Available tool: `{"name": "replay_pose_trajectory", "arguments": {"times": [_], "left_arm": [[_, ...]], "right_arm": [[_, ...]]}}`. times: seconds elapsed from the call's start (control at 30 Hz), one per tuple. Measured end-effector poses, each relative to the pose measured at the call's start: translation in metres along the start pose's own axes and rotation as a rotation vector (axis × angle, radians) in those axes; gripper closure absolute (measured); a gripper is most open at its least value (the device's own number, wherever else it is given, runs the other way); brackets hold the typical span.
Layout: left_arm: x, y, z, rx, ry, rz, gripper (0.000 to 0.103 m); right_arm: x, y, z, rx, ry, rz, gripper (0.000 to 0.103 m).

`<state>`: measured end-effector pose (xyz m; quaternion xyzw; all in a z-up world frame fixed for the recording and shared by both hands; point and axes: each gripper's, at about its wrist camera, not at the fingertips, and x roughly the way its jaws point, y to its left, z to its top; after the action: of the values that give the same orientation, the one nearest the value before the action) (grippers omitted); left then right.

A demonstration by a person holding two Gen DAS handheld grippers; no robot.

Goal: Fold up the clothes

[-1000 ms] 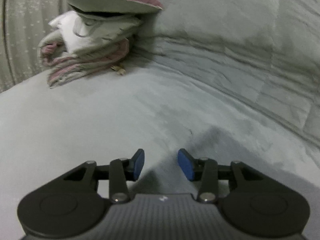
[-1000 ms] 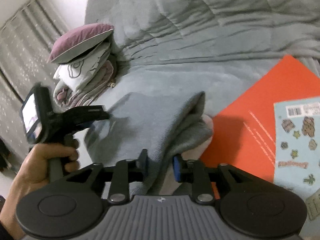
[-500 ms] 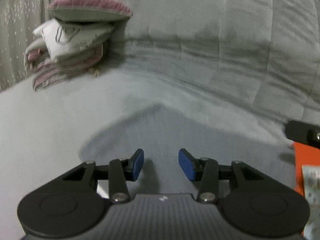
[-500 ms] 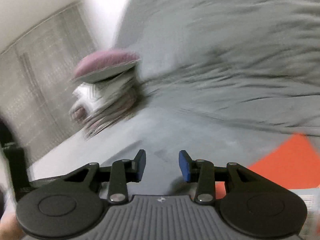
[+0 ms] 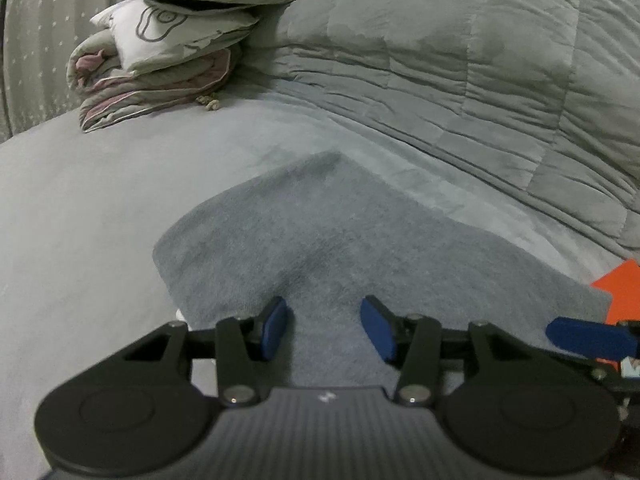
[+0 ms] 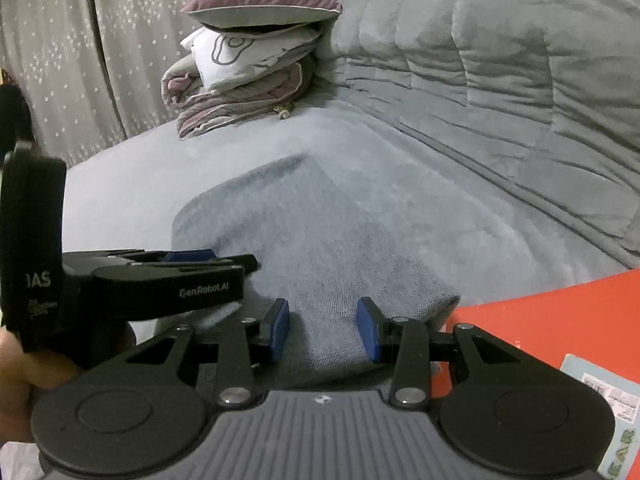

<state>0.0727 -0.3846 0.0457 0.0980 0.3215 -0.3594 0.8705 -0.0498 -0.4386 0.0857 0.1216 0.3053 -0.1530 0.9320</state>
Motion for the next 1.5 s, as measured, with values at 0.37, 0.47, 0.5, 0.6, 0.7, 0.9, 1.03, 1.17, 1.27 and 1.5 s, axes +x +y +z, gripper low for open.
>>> {"name": "replay_pose_trajectory", "arguments": {"times": [0.37,0.47,0.5,0.6,0.7,0.9,1.03,1.17,1.27,1.5], "left_arm": [[-0.058,-0.013,-0.009,0.013,0.024,0.165,0.053],[-0.082,-0.010,-0.019,-0.010,0.024,0.180,0.053],[-0.090,-0.008,-0.022,-0.031,0.028,0.184,0.053],[-0.109,-0.003,-0.028,-0.077,0.039,0.206,0.052],[-0.127,-0.002,-0.036,-0.076,0.027,0.221,0.042],[-0.149,-0.007,-0.048,-0.078,-0.004,0.229,0.030],[-0.152,-0.010,-0.054,-0.088,0.001,0.208,0.022],[-0.150,-0.013,-0.053,-0.071,-0.007,0.239,0.012],[-0.153,-0.012,-0.053,-0.080,-0.014,0.264,0.001],[-0.156,-0.013,-0.053,-0.076,-0.003,0.272,0.000]], "right_arm": [[-0.028,-0.004,-0.007,-0.009,0.029,0.005,0.057],[-0.035,0.000,-0.011,-0.037,0.028,-0.019,0.046],[-0.035,0.001,-0.011,-0.047,0.031,-0.018,0.046],[-0.043,0.000,-0.013,-0.040,0.025,-0.013,0.045],[-0.055,0.000,-0.020,-0.019,0.007,-0.009,0.040],[-0.068,0.013,-0.044,-0.032,-0.001,0.018,0.026],[-0.064,0.010,-0.041,-0.012,-0.008,-0.011,0.019],[-0.063,0.007,-0.037,0.002,-0.017,-0.015,0.010],[-0.063,0.004,-0.037,0.009,-0.030,-0.025,0.002],[-0.060,-0.004,-0.037,0.024,-0.012,-0.021,0.000]]}}
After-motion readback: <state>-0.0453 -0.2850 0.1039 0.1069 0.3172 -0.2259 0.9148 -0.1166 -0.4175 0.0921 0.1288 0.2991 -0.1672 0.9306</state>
